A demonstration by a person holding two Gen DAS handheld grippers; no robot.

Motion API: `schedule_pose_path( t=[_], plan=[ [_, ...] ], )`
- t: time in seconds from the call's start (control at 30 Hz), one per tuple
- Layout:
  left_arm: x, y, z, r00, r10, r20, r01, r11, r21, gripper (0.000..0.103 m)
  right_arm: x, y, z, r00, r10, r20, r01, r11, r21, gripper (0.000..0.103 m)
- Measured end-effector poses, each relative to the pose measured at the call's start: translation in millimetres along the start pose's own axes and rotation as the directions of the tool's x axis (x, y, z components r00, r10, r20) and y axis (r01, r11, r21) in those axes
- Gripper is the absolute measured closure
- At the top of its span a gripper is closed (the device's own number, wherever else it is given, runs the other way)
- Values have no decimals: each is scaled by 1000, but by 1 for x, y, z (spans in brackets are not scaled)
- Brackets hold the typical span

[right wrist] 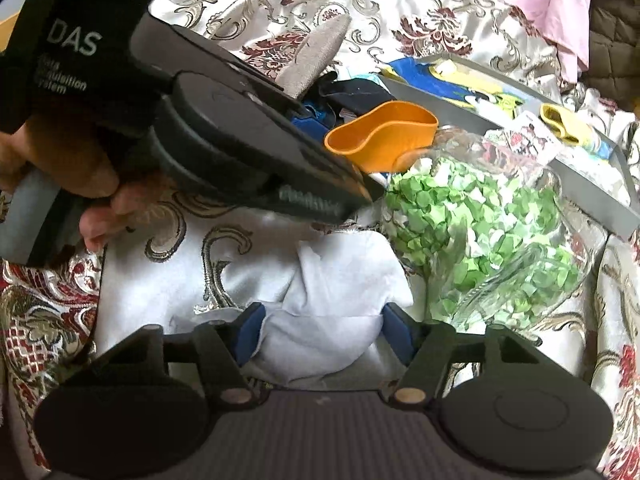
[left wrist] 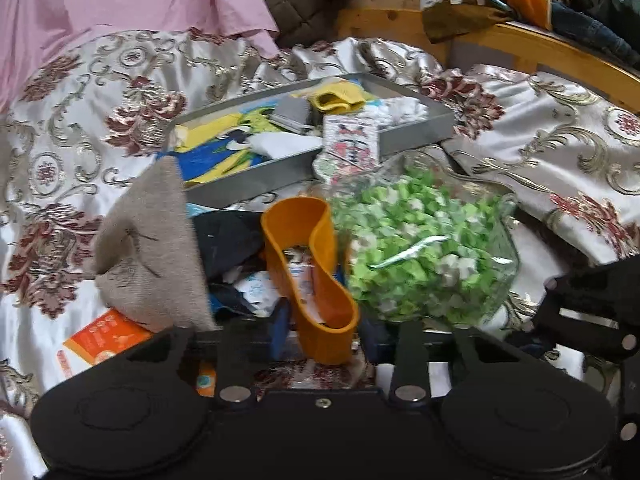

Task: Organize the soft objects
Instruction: 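Grasp the orange silicone piece with the left tool while the right grasps the white cloth, then carry both items into the painted tray and open both tools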

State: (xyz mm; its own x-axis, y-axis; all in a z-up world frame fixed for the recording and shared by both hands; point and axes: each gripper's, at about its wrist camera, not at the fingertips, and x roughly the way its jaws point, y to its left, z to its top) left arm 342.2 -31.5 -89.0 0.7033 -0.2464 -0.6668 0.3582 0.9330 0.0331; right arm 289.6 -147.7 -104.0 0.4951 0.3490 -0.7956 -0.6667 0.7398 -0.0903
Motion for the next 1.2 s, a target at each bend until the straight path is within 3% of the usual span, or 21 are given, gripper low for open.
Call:
schedule_pose_path(
  t=[0.17,0.33,0.43,0.7,1.0,1.2],
  plan=[
    [-5,9,0,1000,-9,-5,9,997,-73,78,-2,-4,-1,1000,1,-6,-1,1000,31,56],
    [-20,13,0,1000,-17,0,17,993,-117,81,-11,-11,-1,1000,-8,0,8,997,82,80],
    [-34,13,1,1000,-19,17,21,991,-135,81,-21,-13,-3,1000,-22,17,20,995,102,85],
    [-72,0,0,997,-26,76,37,987,-155,82,-67,-20,0,988,-38,152,11,984,178,85],
    [-102,-6,14,980,-14,198,51,981,-186,84,-109,-42,16,942,-117,316,45,974,224,85],
    [-87,-1,15,985,-8,170,41,981,-190,88,-100,-56,18,945,-121,305,41,966,257,85]
  ],
)
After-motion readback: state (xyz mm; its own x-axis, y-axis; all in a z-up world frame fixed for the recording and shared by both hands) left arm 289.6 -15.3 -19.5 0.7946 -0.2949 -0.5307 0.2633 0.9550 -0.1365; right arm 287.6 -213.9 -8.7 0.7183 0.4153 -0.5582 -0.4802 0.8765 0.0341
